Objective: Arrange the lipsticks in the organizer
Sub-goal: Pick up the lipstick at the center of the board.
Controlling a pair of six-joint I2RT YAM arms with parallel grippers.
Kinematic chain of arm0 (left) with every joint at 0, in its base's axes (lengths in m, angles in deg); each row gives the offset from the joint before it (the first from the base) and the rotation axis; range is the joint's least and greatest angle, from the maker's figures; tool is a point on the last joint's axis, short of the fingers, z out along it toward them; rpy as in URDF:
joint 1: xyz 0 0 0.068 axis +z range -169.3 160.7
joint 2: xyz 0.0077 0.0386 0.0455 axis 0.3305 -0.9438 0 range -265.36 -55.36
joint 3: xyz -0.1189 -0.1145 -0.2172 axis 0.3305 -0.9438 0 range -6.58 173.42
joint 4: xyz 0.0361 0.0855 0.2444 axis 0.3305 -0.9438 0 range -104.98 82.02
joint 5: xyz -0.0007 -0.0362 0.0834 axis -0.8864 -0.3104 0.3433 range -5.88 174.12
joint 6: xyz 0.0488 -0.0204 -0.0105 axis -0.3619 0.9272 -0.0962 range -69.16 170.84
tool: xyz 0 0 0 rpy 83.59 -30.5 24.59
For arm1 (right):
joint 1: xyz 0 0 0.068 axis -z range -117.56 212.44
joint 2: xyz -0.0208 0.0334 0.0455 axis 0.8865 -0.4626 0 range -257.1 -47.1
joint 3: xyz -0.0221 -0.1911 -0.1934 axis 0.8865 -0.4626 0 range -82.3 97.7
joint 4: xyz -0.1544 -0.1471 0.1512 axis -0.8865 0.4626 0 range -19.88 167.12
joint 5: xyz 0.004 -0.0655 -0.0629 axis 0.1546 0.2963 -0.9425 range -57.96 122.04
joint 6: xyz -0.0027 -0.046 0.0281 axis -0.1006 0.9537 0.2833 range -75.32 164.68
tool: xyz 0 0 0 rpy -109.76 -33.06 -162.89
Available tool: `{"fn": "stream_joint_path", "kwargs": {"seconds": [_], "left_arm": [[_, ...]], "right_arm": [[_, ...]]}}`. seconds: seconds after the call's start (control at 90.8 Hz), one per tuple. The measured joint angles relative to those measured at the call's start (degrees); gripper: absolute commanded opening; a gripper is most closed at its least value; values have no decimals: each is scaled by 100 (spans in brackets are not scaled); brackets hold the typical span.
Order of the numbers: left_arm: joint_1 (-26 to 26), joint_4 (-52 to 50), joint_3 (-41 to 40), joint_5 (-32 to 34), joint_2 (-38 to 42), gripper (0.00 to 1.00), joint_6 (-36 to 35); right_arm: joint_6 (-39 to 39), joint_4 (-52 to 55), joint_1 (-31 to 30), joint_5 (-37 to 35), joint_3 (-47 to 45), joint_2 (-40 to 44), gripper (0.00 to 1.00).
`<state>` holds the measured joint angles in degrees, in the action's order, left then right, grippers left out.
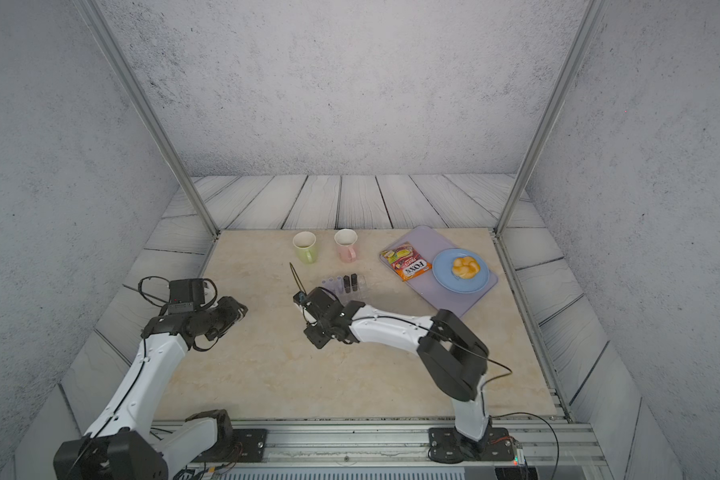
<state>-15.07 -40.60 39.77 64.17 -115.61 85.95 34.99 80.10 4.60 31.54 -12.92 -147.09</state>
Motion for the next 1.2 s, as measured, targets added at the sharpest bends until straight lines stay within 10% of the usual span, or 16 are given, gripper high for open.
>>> {"fn": "stream_joint_path", "kwargs": {"seconds": [0.242,0.451,0.826,1.2], "left_arm": [[-1108,608,-365,-938,516,44,-101],[-1943,857,-579,-1198,601,44,-192],[-3910,2017,-1351,-1213,1375,49,-308],[-5442,3998,-1751,9,1462,54,-1165]], "right_arm": [[208,-4315,13,155,-3259,2127,7],[861,-5707,13,566,-4568,3012,6],[1718,-5294,17,957,-4837,4922,3],[1228,-5187,17,1021,-4837,4854,3]]}}
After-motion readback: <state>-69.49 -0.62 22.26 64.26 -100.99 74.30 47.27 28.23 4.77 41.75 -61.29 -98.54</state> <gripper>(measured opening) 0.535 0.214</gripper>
